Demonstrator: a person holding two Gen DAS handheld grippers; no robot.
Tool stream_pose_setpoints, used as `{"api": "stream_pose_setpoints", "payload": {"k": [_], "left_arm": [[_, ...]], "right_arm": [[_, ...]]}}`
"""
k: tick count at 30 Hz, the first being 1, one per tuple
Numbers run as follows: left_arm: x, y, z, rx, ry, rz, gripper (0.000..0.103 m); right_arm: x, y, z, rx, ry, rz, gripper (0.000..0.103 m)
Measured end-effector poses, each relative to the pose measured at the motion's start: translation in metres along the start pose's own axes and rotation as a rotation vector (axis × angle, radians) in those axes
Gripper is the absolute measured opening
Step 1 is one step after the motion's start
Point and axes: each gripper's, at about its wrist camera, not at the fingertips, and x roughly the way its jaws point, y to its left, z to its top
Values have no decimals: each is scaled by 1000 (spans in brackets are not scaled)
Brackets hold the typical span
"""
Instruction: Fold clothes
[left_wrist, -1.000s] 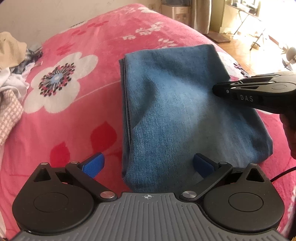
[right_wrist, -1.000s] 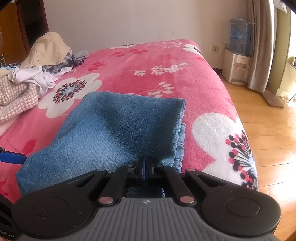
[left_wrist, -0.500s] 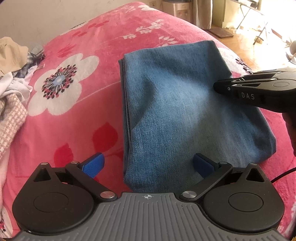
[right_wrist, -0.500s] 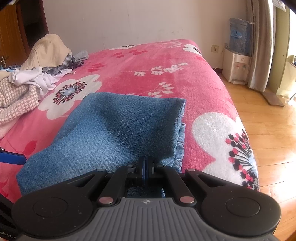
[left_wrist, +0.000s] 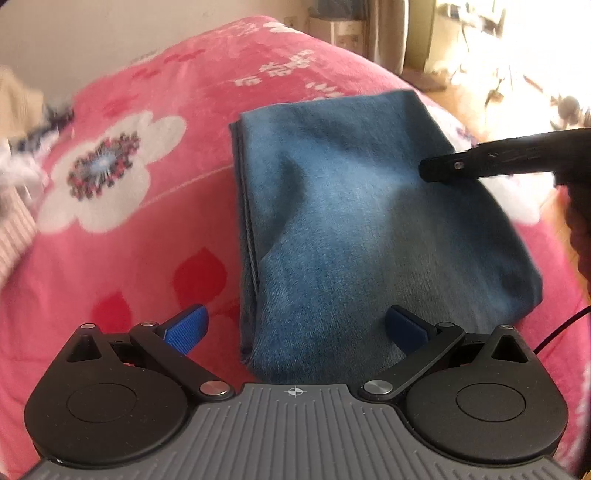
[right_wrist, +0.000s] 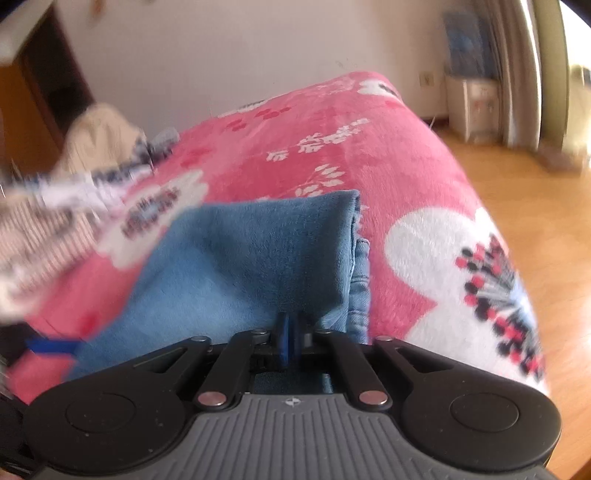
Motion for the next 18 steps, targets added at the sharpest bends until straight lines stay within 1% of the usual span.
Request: {"api": "stream_pose_setpoints", "payload": {"k": [1, 3, 5, 7, 9, 10, 12, 14, 18], "left_arm": [[-1, 7, -2, -27, -21, -20, 103], [-4, 21, -6, -71, -64, -57, 103], [-2, 37, -8, -115, -79, -124, 103], [7, 52, -7, -183, -54, -229, 103], [23, 66, -4, -280, -2, -339, 103], [31, 72, -3, -321, 17, -380, 103], [42, 78, 1, -350, 19, -428, 103], [49, 81, 8, -342, 13, -477, 103], [68, 84, 28, -336, 22, -569, 103]], "right_arm": [[-8, -7, 1, 43, -21, 30, 35], [-25, -21, 1, 118, -70, 70, 36], [-36, -37, 1, 180, -82, 103, 43], [-39, -56, -1, 261, -53, 147, 74], [-32, -71, -6, 323, 27, 185, 74], [-26, -76, -7, 346, 69, 194, 75], [-12, -81, -10, 360, 157, 194, 75], [1, -80, -8, 354, 177, 212, 77], [33, -86, 6, 432, 200, 303, 78]]}}
